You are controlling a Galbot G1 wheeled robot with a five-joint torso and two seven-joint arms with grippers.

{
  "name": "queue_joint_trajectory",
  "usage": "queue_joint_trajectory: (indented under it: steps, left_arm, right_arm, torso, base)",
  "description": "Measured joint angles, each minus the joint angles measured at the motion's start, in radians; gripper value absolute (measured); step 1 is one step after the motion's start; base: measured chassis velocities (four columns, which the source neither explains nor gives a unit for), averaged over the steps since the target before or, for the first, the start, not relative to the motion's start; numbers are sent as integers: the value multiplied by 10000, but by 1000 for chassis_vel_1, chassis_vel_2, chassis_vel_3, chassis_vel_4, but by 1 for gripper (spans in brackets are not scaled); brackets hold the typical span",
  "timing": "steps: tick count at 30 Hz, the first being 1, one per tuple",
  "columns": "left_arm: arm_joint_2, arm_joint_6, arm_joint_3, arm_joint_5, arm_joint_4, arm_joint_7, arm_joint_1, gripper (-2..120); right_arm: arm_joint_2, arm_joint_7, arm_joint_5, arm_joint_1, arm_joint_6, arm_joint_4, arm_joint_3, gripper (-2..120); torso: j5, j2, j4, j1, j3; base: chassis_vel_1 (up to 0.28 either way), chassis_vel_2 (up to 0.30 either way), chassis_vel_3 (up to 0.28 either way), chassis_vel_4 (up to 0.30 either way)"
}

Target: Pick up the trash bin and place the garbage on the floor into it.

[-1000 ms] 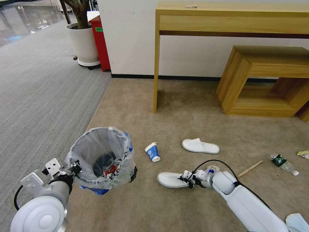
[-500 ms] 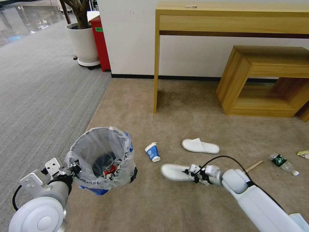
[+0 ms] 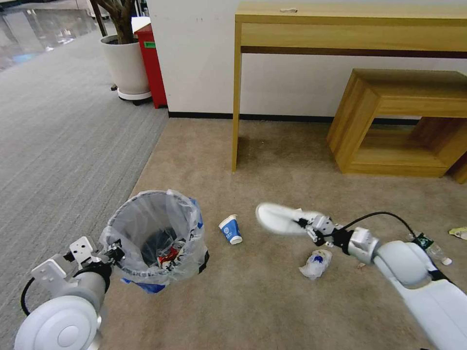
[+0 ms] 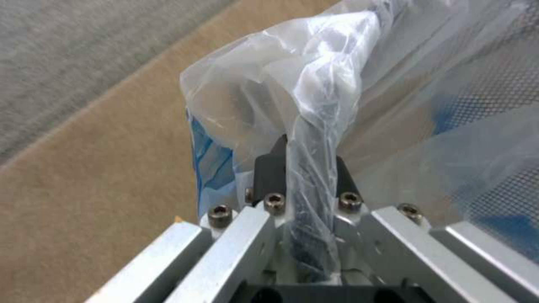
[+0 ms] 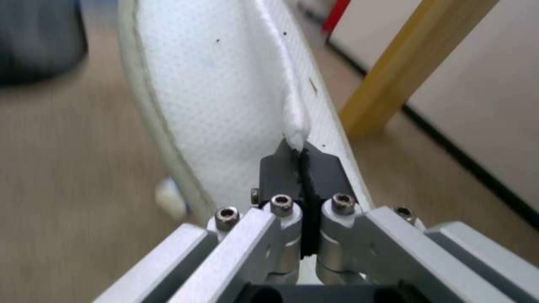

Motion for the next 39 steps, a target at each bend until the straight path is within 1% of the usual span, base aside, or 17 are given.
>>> queue_joint_trajectory:
  steps: [3,4,6,8,10,12,14,15,17,18,22,23,25,26,27,32,39]
  left_arm:
    - [300,68,428,-301,-6,105,41,1]
    - [300,68,428,-301,-6,105,41,1]
    - [611,179,682,-685,-20,259,72,1]
    - [737,216,783,-777,-20,384,81,1]
    - [1111,284,1021,-903,11,875,87,1]
    - [1203,289,1079,-944,33,993,80,1]
    - [1448,296,1250,-1005,142,1239,29,1]
    - [1448,296,1250,-1005,142,1239,29,1]
    - [1548,301,1451,-991,259,1332,-28,1]
    - [1548,301,1451,-991,259,1332,-28,1]
    - [1568,308,1720,-863,421,1430,-108,1]
    - [1568,308,1720,-863,421,1430,-108,1]
    - [1598,308,1906,-776,581,1482,-185,1]
    - [1598,308,1906,-776,581,1482,-185,1]
    - [1633,308,1995,-760,668,1510,-244,1]
    - [1642,309,2292,-682,969,1541,-415,1]
    - [1500,309,2485,-643,1150,1583,-598,1]
  right_arm:
    - [65,164,1827,140,453,498,-97,0]
    - [65,164,1827,140,453,498,-97,0]
    - [131,-55,2689,326,691,723,-361,0]
    - [170,-189,2990,415,761,794,-502,0]
    - [346,-727,3897,786,949,914,-1050,0]
    - [409,-858,4185,908,974,936,-1231,0]
    - [652,-1179,5125,1402,1034,954,-1868,0]
    - [652,-1179,5125,1402,1034,954,-1868,0]
    - [885,-1530,5891,1920,1145,819,-2513,0]
    - [885,-1530,5891,1920,1145,819,-2513,0]
    - [1154,-1891,6409,2558,1387,540,-3289,0]
    - [1154,-1891,6409,2558,1387,540,-3289,0]
    - [1359,-2077,6975,3124,1435,347,-4007,0]
    - [1359,-2077,6975,3124,1435,347,-4007,0]
    - [1475,-2221,7160,3566,1435,182,-4422,0]
    - [1822,-2730,7182,4751,1445,-294,-5266,0]
    - [2153,-3058,7087,5230,1399,-598,-6100,0]
  torso:
    - [0,0,2,0,-1]
    - [0,0,2,0,-1]
    - [-1,0,1,0,0]
    - [0,0,1,0,0]
    - [0,0,1,0,0]
    - [0,0,1,0,0]
    - [-1,0,0,1,0]
    - [-1,0,0,1,0]
    - [-1,-1,1,1,1]
    - [-1,-1,1,1,1]
    - [-1,0,2,0,0]
    - [-1,0,2,0,0]
    - [-2,-1,1,0,1]
    - [-2,-1,1,0,1]
    - [0,0,1,1,1]
    - [-1,-1,2,1,1]
    - [-1,0,1,1,1]
  base:
    - [0,0,0,0]
    - [0,0,0,0]
    - [0,0,0,0]
    - [0,0,0,0]
    - [0,0,0,0]
    - [0,0,0,0]
    - [0,0,0,0]
    - [0,0,0,0]
    - [0,0,0,0]
    - [0,0,0,0]
    - [0,0,0,0]
    - [0,0,0,0]
    - [0,0,0,0]
    - [0,0,0,0]
    - [0,0,0,0]
    - [0,0,0,0]
    - [0,0,0,0]
